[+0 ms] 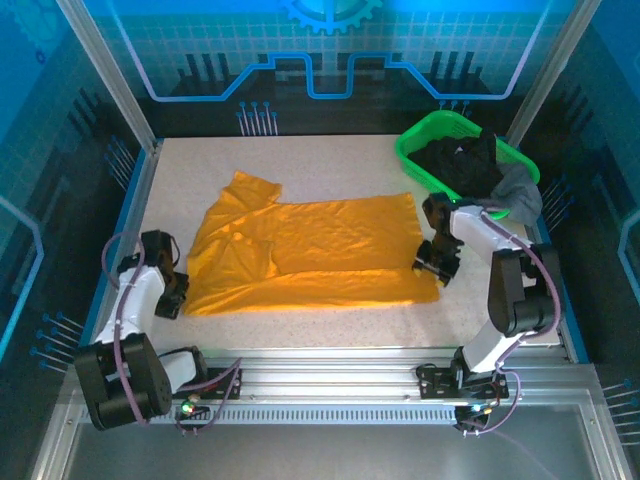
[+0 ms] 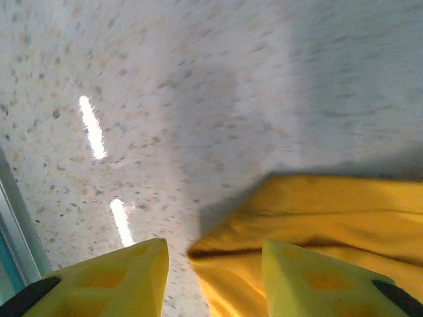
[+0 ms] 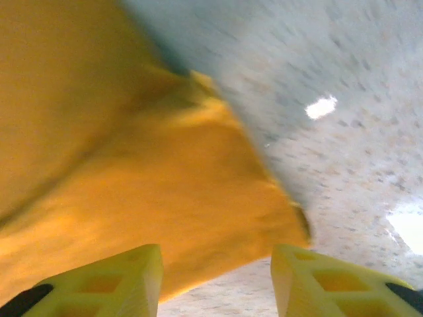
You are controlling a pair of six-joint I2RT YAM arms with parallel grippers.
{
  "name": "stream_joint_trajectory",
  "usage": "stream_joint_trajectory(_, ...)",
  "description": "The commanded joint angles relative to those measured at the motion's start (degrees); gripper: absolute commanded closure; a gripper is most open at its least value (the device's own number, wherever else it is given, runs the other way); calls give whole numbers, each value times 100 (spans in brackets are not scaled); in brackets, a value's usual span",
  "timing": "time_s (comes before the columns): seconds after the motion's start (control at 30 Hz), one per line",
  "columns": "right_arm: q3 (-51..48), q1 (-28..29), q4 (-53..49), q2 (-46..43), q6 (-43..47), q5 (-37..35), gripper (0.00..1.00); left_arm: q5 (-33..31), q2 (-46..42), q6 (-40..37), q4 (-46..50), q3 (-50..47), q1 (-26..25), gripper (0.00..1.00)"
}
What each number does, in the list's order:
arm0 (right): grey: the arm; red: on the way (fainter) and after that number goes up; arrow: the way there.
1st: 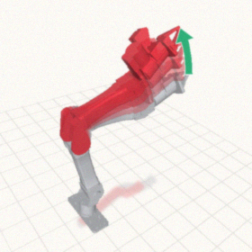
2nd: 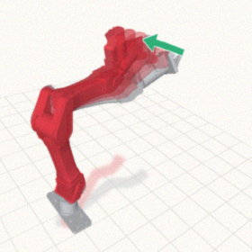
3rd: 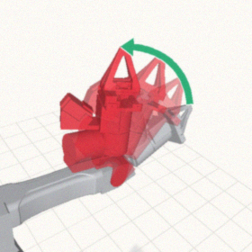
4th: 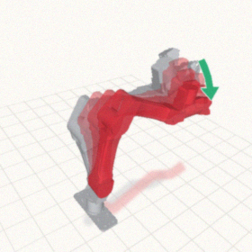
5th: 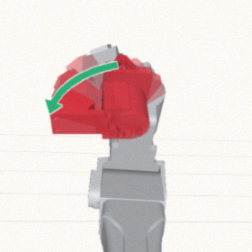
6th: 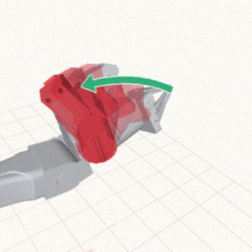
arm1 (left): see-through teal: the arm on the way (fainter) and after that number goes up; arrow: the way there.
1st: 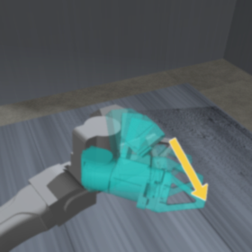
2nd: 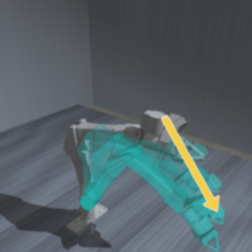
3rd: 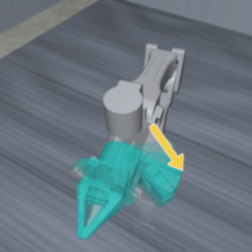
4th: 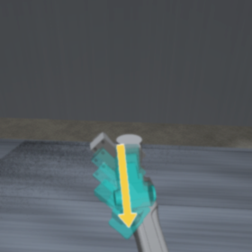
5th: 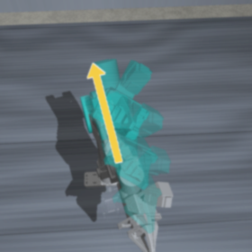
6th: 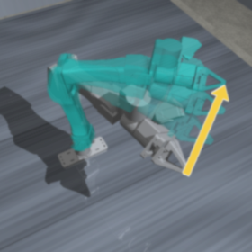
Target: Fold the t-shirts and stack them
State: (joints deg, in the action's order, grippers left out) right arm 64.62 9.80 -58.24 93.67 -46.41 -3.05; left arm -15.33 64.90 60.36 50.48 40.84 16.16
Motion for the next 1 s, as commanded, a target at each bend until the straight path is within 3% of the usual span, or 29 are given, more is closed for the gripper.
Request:
stream_joint_trajectory(0.0, 683, 488, 285, -271, 620, -34, 47, -279, -100, 158, 53, 657, -703, 57)
stream_joint_trajectory(0.17, 1128, 1029, 1578, 294, 1297, 1843, 49, 1080, 961, -305, -1624, 1268, -2398, 57)
stream_joint_trajectory(0.33, 1533, 1229, 1809, 783, 1312, 2193, 51, 1544, 2776, -630, -1542, 2652, -3516, 57)
stream_joint_trajectory(0.5, 1461, 1088, 1805, 851, 1252, 2165, 53, 1857, 3765, -89, -1560, 3199, -3785, 61)
stream_joint_trajectory(0.6, 1300, 981, 1838, 785, 1173, 2155, 54, 1736, 4158, -53, -1028, 3533, -3796, 64)
stream_joint_trajectory(0.97, 982, 907, 1930, 646, 1073, 2138, 54, 983, 4095, -514, -951, 3040, -3339, 65)
